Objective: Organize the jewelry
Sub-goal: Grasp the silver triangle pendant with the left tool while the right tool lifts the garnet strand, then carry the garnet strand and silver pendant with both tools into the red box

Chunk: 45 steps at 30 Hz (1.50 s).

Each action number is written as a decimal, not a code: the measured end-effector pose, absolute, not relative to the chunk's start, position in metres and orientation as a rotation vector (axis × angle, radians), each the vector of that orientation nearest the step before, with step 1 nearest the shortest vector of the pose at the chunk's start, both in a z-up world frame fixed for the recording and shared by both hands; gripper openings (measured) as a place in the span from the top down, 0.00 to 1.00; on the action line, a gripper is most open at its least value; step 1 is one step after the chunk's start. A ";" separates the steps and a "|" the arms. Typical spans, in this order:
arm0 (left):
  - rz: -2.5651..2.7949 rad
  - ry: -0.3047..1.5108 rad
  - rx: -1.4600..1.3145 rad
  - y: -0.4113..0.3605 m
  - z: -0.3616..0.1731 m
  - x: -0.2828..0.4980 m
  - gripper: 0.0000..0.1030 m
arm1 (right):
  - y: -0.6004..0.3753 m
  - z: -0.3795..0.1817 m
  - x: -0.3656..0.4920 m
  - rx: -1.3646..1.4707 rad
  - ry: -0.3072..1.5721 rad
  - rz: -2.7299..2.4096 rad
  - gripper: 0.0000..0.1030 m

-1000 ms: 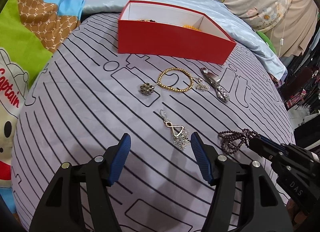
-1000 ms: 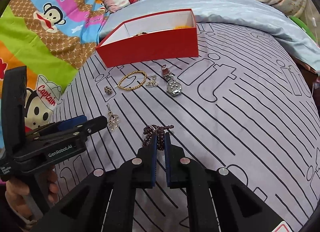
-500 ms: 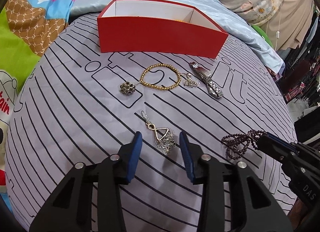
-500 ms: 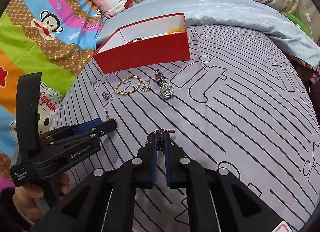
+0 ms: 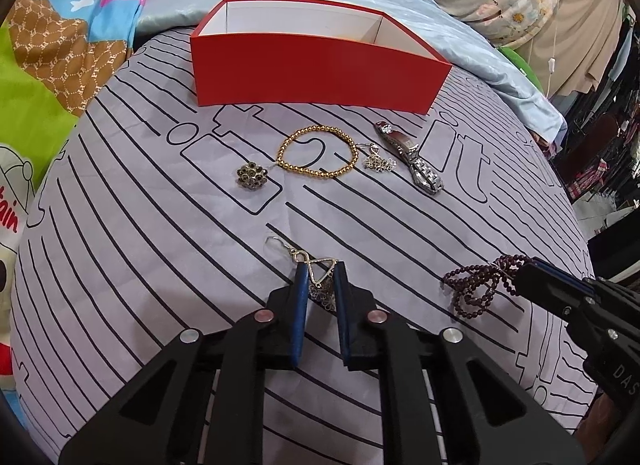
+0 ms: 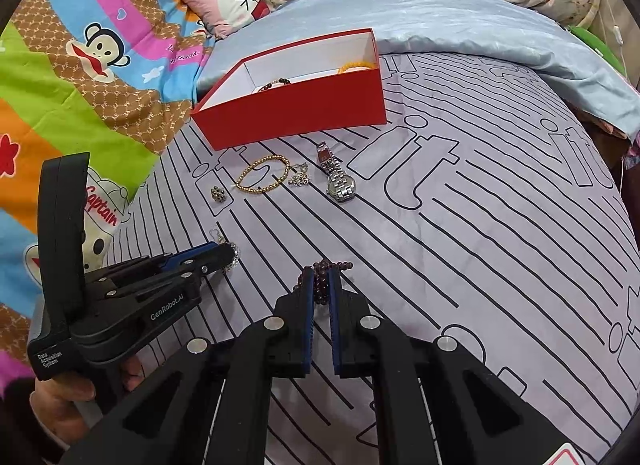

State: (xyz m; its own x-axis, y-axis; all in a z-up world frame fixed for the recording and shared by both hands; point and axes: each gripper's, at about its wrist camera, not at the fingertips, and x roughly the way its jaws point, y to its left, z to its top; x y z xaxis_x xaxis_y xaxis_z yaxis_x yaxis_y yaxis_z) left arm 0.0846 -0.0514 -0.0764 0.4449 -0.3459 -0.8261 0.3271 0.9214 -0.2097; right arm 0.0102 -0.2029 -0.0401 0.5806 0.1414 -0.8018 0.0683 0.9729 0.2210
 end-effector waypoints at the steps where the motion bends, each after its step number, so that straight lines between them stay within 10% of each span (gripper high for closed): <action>1: -0.418 1.028 -0.026 -0.050 -0.075 0.084 0.88 | -0.203 -0.039 0.010 0.239 0.950 0.043 0.94; 28: -0.454 0.774 -0.069 -0.042 0.045 0.154 0.88 | -0.213 0.065 0.100 0.188 0.690 0.102 0.94; 45: -0.432 0.823 -0.058 -0.065 0.006 0.268 0.88 | -0.214 0.023 0.247 0.206 0.757 0.121 0.94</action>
